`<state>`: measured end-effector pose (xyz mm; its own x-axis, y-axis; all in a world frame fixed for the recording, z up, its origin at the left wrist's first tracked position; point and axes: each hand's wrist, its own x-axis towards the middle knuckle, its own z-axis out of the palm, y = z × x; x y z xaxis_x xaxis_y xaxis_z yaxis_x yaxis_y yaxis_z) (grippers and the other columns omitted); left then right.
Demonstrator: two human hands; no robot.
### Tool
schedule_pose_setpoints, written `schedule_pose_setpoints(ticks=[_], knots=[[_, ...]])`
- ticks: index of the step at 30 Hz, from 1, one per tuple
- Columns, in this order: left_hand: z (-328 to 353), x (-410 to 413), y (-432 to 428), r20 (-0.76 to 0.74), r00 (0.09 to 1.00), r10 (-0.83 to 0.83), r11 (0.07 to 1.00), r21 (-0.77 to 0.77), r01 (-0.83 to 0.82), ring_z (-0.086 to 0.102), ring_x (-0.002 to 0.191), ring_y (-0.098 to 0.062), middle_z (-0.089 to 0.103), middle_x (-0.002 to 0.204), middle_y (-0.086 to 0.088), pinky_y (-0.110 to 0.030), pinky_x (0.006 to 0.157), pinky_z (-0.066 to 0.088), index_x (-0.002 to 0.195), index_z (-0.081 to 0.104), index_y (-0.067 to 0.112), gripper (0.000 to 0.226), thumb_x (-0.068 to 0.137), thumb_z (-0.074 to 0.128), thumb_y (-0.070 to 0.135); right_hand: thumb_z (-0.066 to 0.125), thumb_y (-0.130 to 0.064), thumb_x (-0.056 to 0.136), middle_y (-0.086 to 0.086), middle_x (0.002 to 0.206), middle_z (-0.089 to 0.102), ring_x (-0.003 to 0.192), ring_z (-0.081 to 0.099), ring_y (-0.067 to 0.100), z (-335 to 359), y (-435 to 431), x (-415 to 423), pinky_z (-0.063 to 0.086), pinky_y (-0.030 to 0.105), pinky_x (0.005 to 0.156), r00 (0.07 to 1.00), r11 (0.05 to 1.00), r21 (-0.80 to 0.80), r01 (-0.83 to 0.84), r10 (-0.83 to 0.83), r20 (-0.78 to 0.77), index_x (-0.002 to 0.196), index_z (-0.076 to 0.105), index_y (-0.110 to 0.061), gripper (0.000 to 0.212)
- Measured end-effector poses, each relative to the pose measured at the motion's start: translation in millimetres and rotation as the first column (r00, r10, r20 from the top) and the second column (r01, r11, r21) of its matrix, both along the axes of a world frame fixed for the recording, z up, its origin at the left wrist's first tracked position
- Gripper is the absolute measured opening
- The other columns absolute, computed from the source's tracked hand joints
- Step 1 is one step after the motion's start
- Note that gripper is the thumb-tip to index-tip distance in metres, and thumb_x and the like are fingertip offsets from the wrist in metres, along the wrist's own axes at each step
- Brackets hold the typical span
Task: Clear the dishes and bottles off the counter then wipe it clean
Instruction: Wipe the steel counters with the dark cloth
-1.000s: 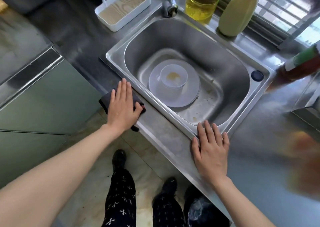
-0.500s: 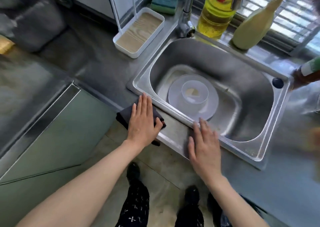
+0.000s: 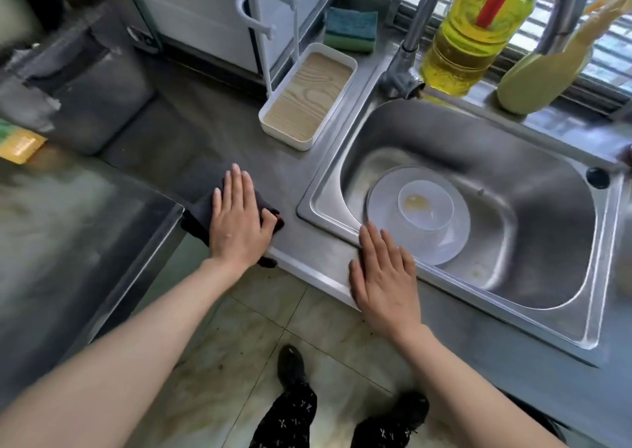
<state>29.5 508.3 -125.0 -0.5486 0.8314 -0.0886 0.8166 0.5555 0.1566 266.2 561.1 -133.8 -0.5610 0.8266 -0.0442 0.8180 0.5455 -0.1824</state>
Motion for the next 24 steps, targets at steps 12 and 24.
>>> schedule_pose_setpoints(ticks=[12, 24], knots=[[6.5, -44.0, 13.3, 0.056, 0.74, -0.67, 0.731, -0.125, 0.671, -0.017, 0.141, -0.014, -0.016, 0.153, -0.006, -0.026, 0.113, -0.014, 0.142, -0.012, 0.011, 0.071, 0.084, 0.012, 0.043, 0.032, -0.038, 0.093, 0.0, 0.148, 0.039, 0.136, 0.03, 0.016, -0.9, 1.1, -0.7, 0.026, 0.037, 0.105, 1.0, 1.0, 0.007, -0.009, 0.01, -0.016, 0.144, 0.034, -0.018, 0.055], [4.4, -16.4, 24.5, 0.007, 0.831, -0.556, 0.831, 0.036, 0.556, 0.017, 0.141, -0.017, 0.019, 0.153, -0.003, -0.04, 0.114, 0.012, 0.145, 0.023, 0.017, 0.057, 0.09, 0.023, 0.031, 0.034, -0.04, 0.091, -0.001, 0.146, 0.043, 0.134, 0.032, 0.016, 3.7, 2.9, 0.6, 0.027, 0.035, 0.103, 1.0, 1.0, -0.005, -0.004, 0.004, -0.027, 0.142, 0.036, -0.019, 0.055]])
